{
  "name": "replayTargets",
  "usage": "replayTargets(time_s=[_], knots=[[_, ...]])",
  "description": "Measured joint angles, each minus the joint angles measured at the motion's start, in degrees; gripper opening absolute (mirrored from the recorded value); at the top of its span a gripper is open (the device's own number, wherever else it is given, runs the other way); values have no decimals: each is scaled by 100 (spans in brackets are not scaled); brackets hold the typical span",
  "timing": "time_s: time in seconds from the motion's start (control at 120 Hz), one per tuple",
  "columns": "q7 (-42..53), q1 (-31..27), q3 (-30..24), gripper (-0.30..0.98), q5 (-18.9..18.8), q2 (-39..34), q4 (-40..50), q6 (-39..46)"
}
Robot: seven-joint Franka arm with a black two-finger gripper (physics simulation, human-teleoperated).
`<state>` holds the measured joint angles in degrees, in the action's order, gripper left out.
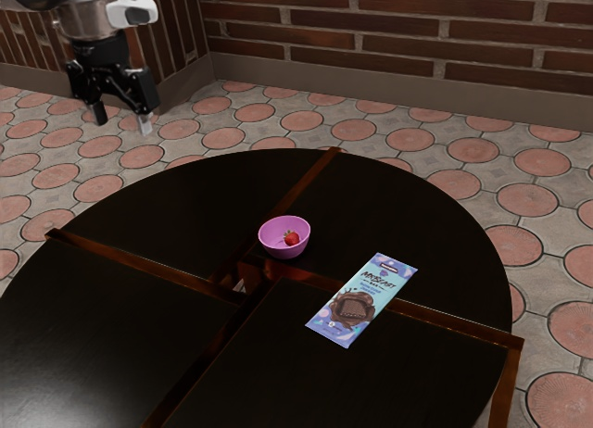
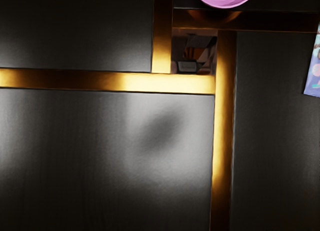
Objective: Take strawberry from the bowl
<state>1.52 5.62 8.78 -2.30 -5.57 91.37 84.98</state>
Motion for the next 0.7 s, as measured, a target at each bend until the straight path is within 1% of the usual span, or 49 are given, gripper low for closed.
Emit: replayTargets(time_s=[0.15,0.233,0.342,0.467,0.575,0.7], knots=[[63,21,-66,69,-12,9,25,39],[89,160,-72,69,-61,139,-24,55],[91,348,-86,69,-26,946,-39,184],[128,358,-394,69,-130,1684,143,964],[328,345,-563,69,-167,2139,130,1530],[823,313,-566,69,-33,2613,36,2106]])
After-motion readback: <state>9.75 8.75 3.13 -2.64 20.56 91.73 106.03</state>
